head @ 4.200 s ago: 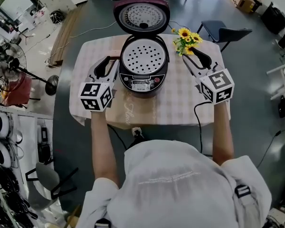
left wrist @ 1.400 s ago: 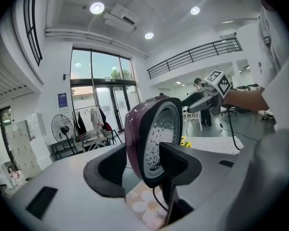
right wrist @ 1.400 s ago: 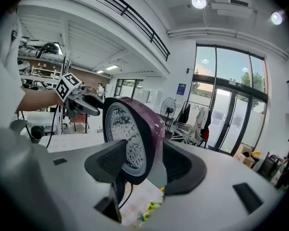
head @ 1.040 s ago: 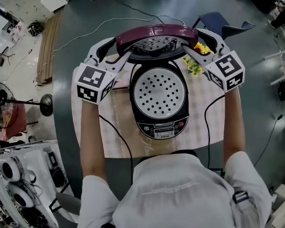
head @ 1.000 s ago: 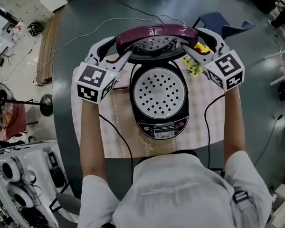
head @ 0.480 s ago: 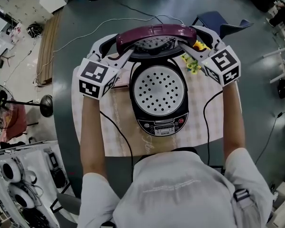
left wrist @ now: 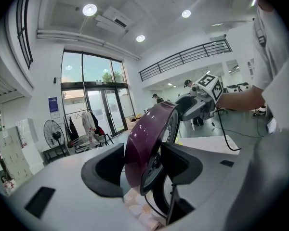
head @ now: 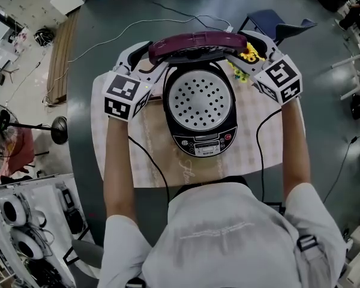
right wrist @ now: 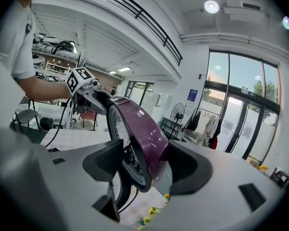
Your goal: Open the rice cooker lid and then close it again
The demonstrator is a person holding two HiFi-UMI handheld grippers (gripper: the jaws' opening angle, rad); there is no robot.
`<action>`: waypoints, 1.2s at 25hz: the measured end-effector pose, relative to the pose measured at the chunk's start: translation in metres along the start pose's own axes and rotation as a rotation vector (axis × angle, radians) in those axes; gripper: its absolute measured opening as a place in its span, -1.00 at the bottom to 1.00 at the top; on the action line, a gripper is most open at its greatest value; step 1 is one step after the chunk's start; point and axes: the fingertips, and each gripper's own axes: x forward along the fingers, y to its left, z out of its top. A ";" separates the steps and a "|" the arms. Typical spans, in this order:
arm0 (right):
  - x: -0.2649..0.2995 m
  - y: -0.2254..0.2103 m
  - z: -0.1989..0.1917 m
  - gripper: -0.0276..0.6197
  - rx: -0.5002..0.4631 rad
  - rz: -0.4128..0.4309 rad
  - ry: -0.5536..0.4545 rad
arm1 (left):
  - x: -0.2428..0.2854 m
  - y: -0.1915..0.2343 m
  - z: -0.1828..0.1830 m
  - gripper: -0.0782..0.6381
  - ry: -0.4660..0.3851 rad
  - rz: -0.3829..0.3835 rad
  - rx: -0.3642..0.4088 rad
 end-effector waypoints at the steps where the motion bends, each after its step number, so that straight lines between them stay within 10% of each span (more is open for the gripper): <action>1: -0.003 0.004 -0.001 -0.02 -0.002 0.003 -0.003 | -0.002 -0.004 -0.001 -0.09 0.003 0.000 0.004; 30: -0.059 0.129 -0.075 0.17 -0.017 0.077 0.146 | -0.052 -0.128 -0.082 0.22 0.193 -0.113 0.080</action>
